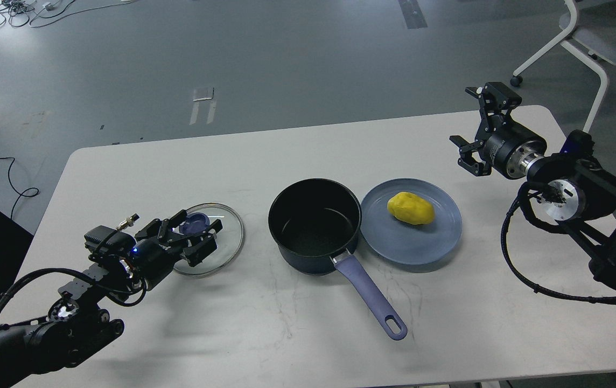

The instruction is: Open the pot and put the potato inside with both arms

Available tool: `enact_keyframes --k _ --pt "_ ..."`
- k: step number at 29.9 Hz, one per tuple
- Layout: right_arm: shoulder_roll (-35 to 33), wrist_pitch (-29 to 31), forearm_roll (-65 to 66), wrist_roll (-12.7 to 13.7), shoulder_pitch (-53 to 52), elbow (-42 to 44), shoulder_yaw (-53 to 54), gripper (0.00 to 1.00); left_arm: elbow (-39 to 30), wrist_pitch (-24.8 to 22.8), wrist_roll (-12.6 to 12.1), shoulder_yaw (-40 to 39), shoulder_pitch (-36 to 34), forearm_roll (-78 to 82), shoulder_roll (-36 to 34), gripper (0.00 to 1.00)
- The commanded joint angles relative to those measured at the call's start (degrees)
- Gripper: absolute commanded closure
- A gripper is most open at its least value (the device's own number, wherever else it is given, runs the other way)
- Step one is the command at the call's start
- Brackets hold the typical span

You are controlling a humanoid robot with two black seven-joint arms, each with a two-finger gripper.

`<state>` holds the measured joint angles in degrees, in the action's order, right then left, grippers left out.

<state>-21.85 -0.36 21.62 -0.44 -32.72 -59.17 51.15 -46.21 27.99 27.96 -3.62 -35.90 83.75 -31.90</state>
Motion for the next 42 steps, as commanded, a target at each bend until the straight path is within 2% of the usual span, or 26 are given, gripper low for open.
enact_keyframes --k 1,5,7,9,11,13,16,19,20,21,22,24,26,27,29,38,42 --pt "-0.56 0.18 0.70 0.00 -0.15 -0.16 -0.17 0.00 -0.55 0.01 0.04 -0.77 -1.79 -6.55 -0.53 0.02" --pt "-1.18 0.27 3.59 -0.96 -0.93 -0.60 -3.33 0.00 -0.55 0.01 0.04 -0.68 -7.07 -14.74 -0.88 0.02" --pt "-3.45 0.27 11.82 -3.94 -3.39 -0.60 -8.67 0.00 -1.77 0.01 0.04 -0.86 -11.27 -20.53 -1.66 0.02" --pt "-4.95 0.27 16.41 -5.70 -4.62 -0.86 -11.67 0.00 -3.44 0.01 0.04 -0.95 -13.83 -24.14 -2.46 0.02" --pt "-6.71 0.27 23.09 -8.34 -6.21 -2.09 -16.77 0.00 -6.77 -5.37 0.04 -1.56 -17.87 -31.86 -3.86 0.02" --pt "-8.82 0.18 33.61 -12.72 -8.83 -2.97 -23.52 0.00 -9.41 -16.51 0.04 -5.06 -21.39 -45.62 -5.18 0.02" --pt "-11.11 0.09 42.34 -16.25 -10.78 -2.80 -27.93 0.00 -9.95 -22.43 -0.27 -8.49 -21.93 -54.81 -5.27 0.02" --pt "-12.69 -0.96 55.51 -21.08 -12.27 -2.10 -35.22 0.01 -11.61 -28.67 -10.43 -14.11 -21.84 -63.43 -5.53 0.02" --pt "-12.69 -1.31 57.03 -21.53 -12.28 -1.57 -36.11 0.01 -11.71 -29.82 -12.03 -15.26 -21.75 -63.88 -5.71 0.02" --pt "-12.35 -2.62 59.91 -22.05 -12.19 0.18 -37.69 0.01 -11.97 -32.53 -14.66 -17.36 -21.32 -64.49 -5.89 0.02" --pt "-12.34 -2.63 59.94 -22.06 -12.19 0.19 -37.70 0.01 -11.97 -32.56 -14.69 -17.38 -21.31 -64.50 -5.89 0.02" --pt "-10.25 -5.60 67.37 -22.23 -13.06 5.70 -42.33 0.01 -11.97 -39.73 -18.62 -20.62 -20.44 -65.20 -6.33 0.02" --pt "-8.49 -8.15 71.78 -23.45 -14.55 8.88 -46.73 0.01 -11.97 -43.17 -19.95 -22.73 -19.04 -66.77 -6.68 0.02" --pt "-7.78 -10.00 72.50 -25.20 -15.69 10.29 -49.45 0.01 -11.97 -43.98 -20.05 -23.61 -18.77 -67.74 -6.68 0.02" --pt "-7.34 -11.41 72.51 -26.18 -16.66 11.52 -51.31 0.01 -11.97 -43.98 -20.05 -23.80 -18.68 -67.84 -6.68 0.02" --pt "-2.86 -12.65 72.51 -26.80 -17.73 14.34 -52.99 0.01 -11.88 -44.33 -19.87 -23.36 -17.54 -67.75 -9.05 0.02" --pt "-1.71 -12.56 72.51 -27.50 -17.81 15.31 -55.89 0.07 -11.88 -44.33 -19.87 -23.18 -17.53 -67.66 -9.67 0.02"
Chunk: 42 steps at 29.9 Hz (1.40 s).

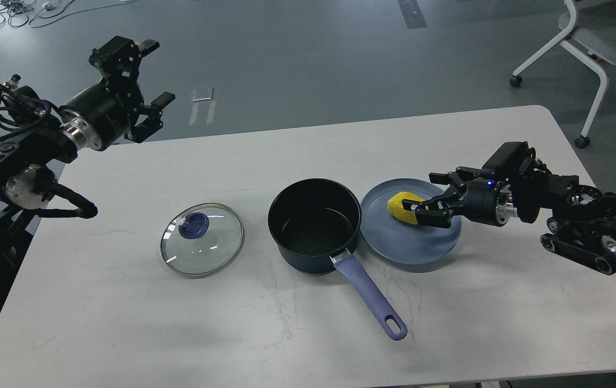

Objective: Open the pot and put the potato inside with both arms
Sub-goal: 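Lift the potato with the right gripper toward the saucepan, then drop the potato into the saucepan and raise the right gripper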

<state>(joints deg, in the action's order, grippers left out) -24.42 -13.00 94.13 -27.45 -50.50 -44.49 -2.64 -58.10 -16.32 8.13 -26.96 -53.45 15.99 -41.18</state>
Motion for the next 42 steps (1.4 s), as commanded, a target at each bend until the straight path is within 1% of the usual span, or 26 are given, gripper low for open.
enact_keyframes --k 1,4,6,8,9,10,12,13,17,20,23,27,29,30,32,34,36,38,39,40,41,42 --pt "1.47 0.08 0.00 -0.55 -0.21 1.15 -3.32 0.08 0.00 -0.02 -0.04 0.15 0.01 0.09 -0.65 0.02" --pt "2.97 0.16 0.00 -0.55 -1.09 2.47 -5.00 0.09 0.00 0.15 -0.04 0.24 0.19 0.09 -1.01 0.02" --pt "3.67 0.16 0.00 -0.55 -1.18 3.35 -5.35 0.11 0.00 0.15 0.05 0.15 0.45 0.18 -1.18 0.02" --pt "4.64 0.16 0.00 -0.55 -1.44 4.14 -5.88 0.29 0.00 0.24 0.22 0.15 0.98 0.44 -1.80 0.02" --pt "4.64 0.16 -0.09 -0.55 -1.53 4.15 -5.88 0.29 0.00 0.24 0.31 0.15 0.98 0.45 -1.89 0.02" --pt "4.73 0.16 -0.27 -0.55 -1.71 4.06 -5.62 0.32 0.00 0.24 0.40 0.15 1.07 0.53 -1.89 0.02" --pt "4.73 0.08 -0.35 -0.55 -1.88 4.06 -5.62 0.43 0.00 0.24 0.40 0.15 1.24 0.53 -1.97 0.02" --pt "4.73 0.08 -0.35 -0.55 -1.88 3.97 -5.53 0.50 0.09 0.33 0.40 0.15 1.42 0.62 -1.97 0.02" --pt "4.99 0.43 -0.53 -0.55 -3.37 3.18 -5.18 0.51 0.09 0.33 0.40 0.15 1.59 0.80 -1.97 0.02" --pt "4.56 0.69 -2.11 -0.55 -6.80 0.55 -5.36 0.51 0.09 0.33 0.40 0.15 1.59 0.80 -1.97 0.02" --pt "2.63 0.78 -6.50 -0.55 -12.86 -3.23 -5.62 0.51 0.09 0.33 0.40 0.15 1.59 0.80 -1.80 0.02" --pt "3.15 0.78 -7.47 -0.55 -18.04 -5.52 -5.53 0.51 0.09 0.33 0.40 0.24 1.59 0.80 -1.80 0.02" --pt "6.13 0.78 -7.47 -0.55 -18.41 -5.26 -5.88 0.51 0.09 0.33 0.40 0.24 1.59 0.80 -1.80 0.02" --pt "9.18 0.78 -7.56 -0.55 -18.06 -4.47 -6.14 0.51 0.09 0.33 0.40 0.33 1.59 0.80 -1.71 0.02" --pt "12.54 0.78 -7.56 -0.55 -17.62 -2.81 -7.11 0.51 0.09 0.42 0.40 0.33 1.59 0.80 -1.71 0.02" --pt "19.55 0.52 -7.82 -0.55 -15.61 3.41 -9.57 0.52 0.09 0.42 0.40 0.41 1.59 0.88 -1.36 0.02" --pt "23.78 0.52 -7.83 -0.55 -14.55 6.50 -10.45 0.52 0.09 0.42 0.40 0.41 1.59 0.88 -1.27 0.02" --pt "24.42 0.69 -7.83 -0.55 -14.19 7.48 -10.89 0.50 0.09 0.42 0.40 0.41 1.59 0.88 -1.27 0.02" --pt "24.42 0.69 -7.83 -0.55 -13.84 8.79 -11.94 0.36 0.09 0.33 0.31 0.33 1.59 0.80 -1.27 0.02" --pt "24.42 0.69 -7.91 -0.55 -13.66 9.50 -12.47 0.27 0.09 0.33 0.31 0.33 1.59 0.80 -1.27 0.02" --pt "24.42 0.69 -7.91 -0.55 -13.57 10.29 -13.26 0.07 0.09 0.41 0.05 0.15 1.59 0.71 -1.36 0.02" --pt "24.42 0.69 -7.91 -0.55 -13.57 10.21 -13.44 0.00 0.09 0.42 -0.13 0.06 1.59 0.27 -1.36 0.02"
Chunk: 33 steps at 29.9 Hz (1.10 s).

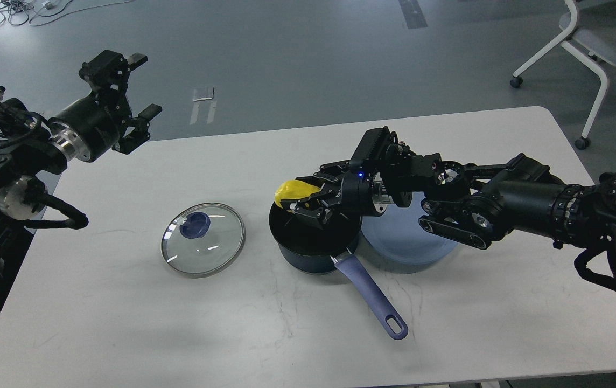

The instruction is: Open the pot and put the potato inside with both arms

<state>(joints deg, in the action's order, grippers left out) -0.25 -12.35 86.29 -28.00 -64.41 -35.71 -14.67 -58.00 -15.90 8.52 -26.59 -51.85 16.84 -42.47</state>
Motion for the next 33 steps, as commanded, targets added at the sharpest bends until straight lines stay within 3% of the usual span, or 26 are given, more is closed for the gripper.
enact_keyframes --k 1,6,13,16,19,22,24,25,27,28,31,33 --pt "0.25 0.05 -0.07 0.00 0.25 1.44 -1.41 0.00 -0.01 0.00 -0.61 -0.39 0.00 -0.76 -0.07 0.02" --pt "0.25 -0.13 -3.75 0.00 0.25 0.74 -0.54 0.00 -0.01 0.00 -0.78 -0.65 0.00 -1.11 0.11 0.02" --pt "-1.14 -0.05 -29.10 0.00 -0.45 -5.59 10.41 0.00 0.52 1.05 -0.87 -0.74 0.87 -5.23 1.95 0.02" --pt "-1.59 0.48 -42.84 2.77 0.43 -6.73 19.30 0.00 0.61 1.93 -0.87 -0.83 2.89 -7.43 3.79 0.02" --pt "-3.95 5.56 -61.26 6.37 2.88 -9.36 28.70 0.00 0.78 4.91 -0.96 -1.18 4.82 -7.88 6.68 0.02" --pt "-4.93 9.79 -72.11 6.73 5.96 -9.99 35.12 0.00 0.70 6.15 -1.83 -2.84 6.75 -9.36 9.15 0.02" --pt "-4.93 10.50 -73.80 7.26 6.93 -10.16 36.81 0.00 0.61 6.24 -3.85 -4.60 7.64 -10.77 9.68 0.02" --pt "-5.11 11.29 -74.68 8.48 7.98 -10.17 38.47 0.00 0.61 6.15 -6.73 -6.35 8.25 -12.00 10.21 0.02" --pt "-5.28 12.52 -76.87 11.55 10.00 -10.25 41.98 0.00 0.61 6.06 -9.56 -8.46 8.87 -12.80 10.65 0.02" --pt "-5.28 13.48 -78.97 14.18 11.23 -10.34 44.61 0.00 0.61 5.89 -9.83 -9.43 9.39 -12.80 10.74 0.02" --pt "-5.28 14.63 -80.57 18.58 13.25 -10.25 47.88 0.00 0.26 5.71 -9.84 -10.14 9.93 -12.89 10.74 0.02" --pt "-5.28 14.55 -81.10 20.00 14.13 -10.25 48.85 0.00 0.08 5.62 -9.75 -10.41 10.28 -13.06 10.83 0.02"
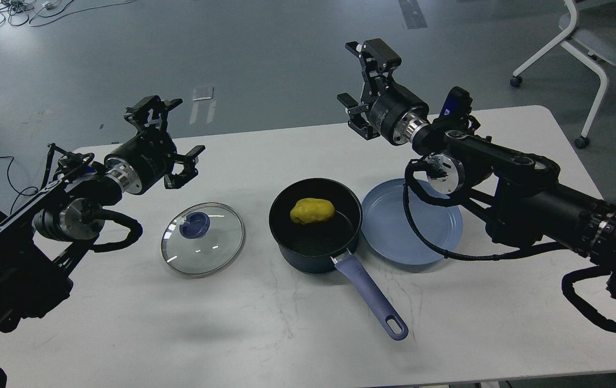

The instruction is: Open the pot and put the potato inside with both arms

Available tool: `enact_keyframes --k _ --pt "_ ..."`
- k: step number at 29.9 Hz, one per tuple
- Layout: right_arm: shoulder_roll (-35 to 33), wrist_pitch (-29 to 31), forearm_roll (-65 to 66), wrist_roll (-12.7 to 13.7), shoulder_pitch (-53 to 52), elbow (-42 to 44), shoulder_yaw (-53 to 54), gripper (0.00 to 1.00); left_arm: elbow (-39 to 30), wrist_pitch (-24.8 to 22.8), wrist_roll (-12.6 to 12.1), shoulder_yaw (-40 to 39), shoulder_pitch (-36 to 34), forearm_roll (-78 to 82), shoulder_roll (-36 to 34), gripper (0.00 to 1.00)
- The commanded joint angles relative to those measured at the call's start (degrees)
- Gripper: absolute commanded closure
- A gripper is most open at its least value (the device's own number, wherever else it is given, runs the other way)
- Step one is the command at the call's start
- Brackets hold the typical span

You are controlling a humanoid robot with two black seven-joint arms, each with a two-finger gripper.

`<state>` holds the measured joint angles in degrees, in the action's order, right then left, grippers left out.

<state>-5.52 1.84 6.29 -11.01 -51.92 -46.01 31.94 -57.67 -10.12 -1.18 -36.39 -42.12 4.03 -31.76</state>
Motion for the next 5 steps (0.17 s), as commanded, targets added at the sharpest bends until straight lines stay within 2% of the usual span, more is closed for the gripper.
enact_keyframes --k 1,5 --pt "-0.01 0.53 -1.10 3.54 1.73 0.39 2.51 0.00 -0.25 -0.17 0.04 -0.61 0.72 -0.25 0.20 0.02" --pt "0.34 0.53 -0.93 3.10 1.91 0.83 1.99 0.00 -0.25 -0.17 0.13 -0.87 1.07 -0.33 0.82 0.02"
